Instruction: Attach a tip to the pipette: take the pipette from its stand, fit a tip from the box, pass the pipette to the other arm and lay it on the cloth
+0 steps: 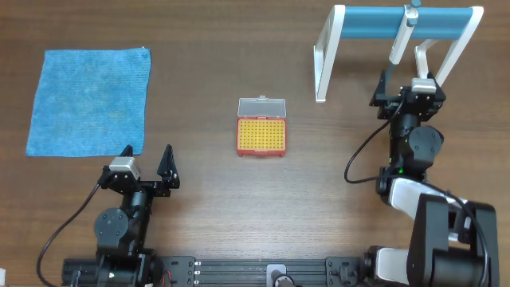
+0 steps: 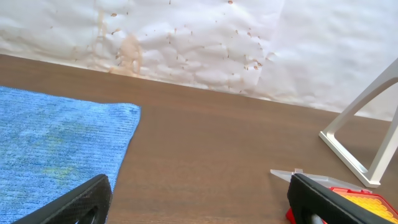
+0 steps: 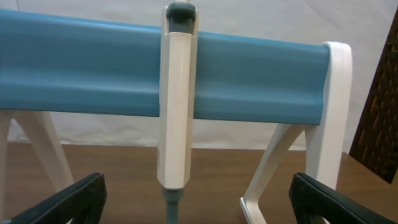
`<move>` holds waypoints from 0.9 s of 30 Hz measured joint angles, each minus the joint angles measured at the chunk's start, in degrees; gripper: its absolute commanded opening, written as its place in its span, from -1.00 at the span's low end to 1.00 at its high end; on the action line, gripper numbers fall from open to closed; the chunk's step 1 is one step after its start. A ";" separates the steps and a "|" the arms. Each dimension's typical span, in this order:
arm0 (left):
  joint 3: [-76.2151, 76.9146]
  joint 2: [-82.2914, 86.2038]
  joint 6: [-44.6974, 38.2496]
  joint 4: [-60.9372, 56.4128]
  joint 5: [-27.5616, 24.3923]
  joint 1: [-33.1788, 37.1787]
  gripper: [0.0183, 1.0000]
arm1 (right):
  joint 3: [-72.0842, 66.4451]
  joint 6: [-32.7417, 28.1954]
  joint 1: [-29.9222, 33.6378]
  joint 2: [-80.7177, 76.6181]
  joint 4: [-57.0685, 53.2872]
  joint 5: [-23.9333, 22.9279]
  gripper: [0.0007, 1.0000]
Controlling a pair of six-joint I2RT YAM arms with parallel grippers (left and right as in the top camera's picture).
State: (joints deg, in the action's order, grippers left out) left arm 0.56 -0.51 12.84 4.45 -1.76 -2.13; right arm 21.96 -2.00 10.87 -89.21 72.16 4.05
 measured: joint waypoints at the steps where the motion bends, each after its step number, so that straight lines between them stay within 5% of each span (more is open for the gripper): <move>1: 0.00 0.00 0.02 0.00 0.00 0.00 0.83 | 1.11 0.00 0.00 -0.94 -0.04 0.00 0.91; 27: 0.00 0.00 0.02 0.00 0.00 0.00 0.83 | 14.62 0.00 -0.44 -8.57 -13.14 2.58 0.91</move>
State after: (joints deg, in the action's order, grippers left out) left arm 0.56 -0.51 12.86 4.45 -1.76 -2.13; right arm 36.58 -2.00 10.44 -97.78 59.02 6.63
